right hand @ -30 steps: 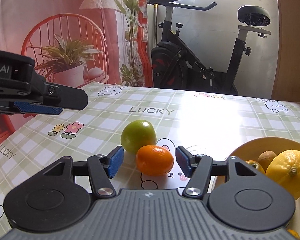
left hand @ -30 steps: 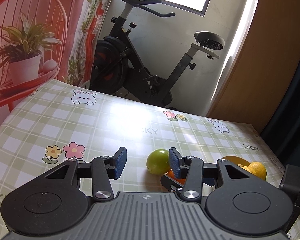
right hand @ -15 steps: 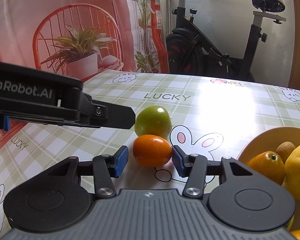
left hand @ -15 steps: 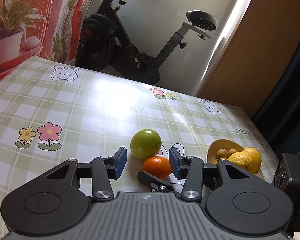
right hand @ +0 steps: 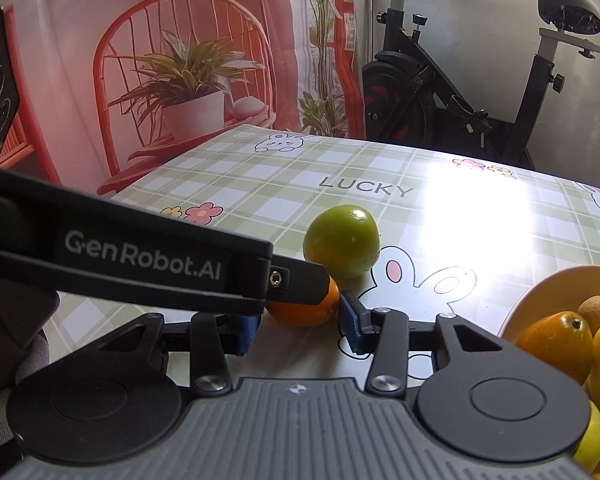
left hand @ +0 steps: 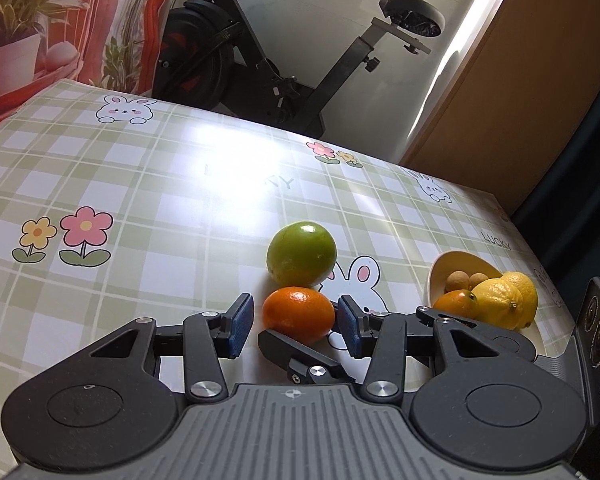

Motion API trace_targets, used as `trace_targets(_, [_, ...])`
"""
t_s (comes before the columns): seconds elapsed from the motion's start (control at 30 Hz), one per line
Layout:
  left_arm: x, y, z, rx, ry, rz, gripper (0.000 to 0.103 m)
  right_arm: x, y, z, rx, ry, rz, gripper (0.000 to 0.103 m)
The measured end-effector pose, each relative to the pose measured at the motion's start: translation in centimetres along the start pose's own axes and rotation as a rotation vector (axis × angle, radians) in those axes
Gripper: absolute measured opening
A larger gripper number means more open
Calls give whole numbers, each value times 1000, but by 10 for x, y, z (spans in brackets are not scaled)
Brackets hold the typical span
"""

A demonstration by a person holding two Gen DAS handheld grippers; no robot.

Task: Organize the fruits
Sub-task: 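Close both grippers together around the tangerine and lift it, then carry the tangerine onto the beige plate among the fruit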

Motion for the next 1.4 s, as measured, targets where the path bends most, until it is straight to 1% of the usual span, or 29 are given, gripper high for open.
trace_targets(0.17, [0, 4, 4, 13, -1, -24, 48, 0, -1, 0, -6, 0, 6, 45])
trace_targets(0.2, [1, 5, 5, 16, -4, -25, 47, 0, -1, 0, -9, -1, 6, 45])
trace_targets(0.23, [3, 3, 5, 18, -10, -23, 43, 0, 0, 0, -12, 0, 6, 45])
trace_targets(0.47, [12, -4, -5, -6, -48, -4, 43, 3, -2, -10, -51, -30, 11, 45])
trace_targets(0.63, [14, -10, -18, -35, -83, -3, 43, 6, 3, -21, -74, -80, -18, 45])
trace_targets(0.87, [23, -28, -38, -86, -139, 9, 43, 13, 9, -40, -100, -153, -40, 45])
trace_targets(0.93, [25, -34, -41, -86, -139, 18, 43, 16, 8, -48, -99, -162, -28, 45])
trace_targets(1.03, [30, -46, -49, -88, -139, 24, 44, 21, -1, -66, -134, -176, 57, 45])
trace_targets(1.07, [32, -50, -51, -85, -138, 26, 44, 23, -2, -71, -138, -181, 65, 45])
trace_targets(1.4, [38, -79, -64, -83, -150, 65, 44, 26, -9, -107, -118, -218, 68, 45])
Point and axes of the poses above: each gripper's, at about its wrist camera, not at the fingertips, and z roughly the way its jaws point, y to its left, x to its underside, the point moved 1 cm from there along z, roughly the way its jaws point, and after that the axes turned 1 degree about -y, right-handed, at the moved point
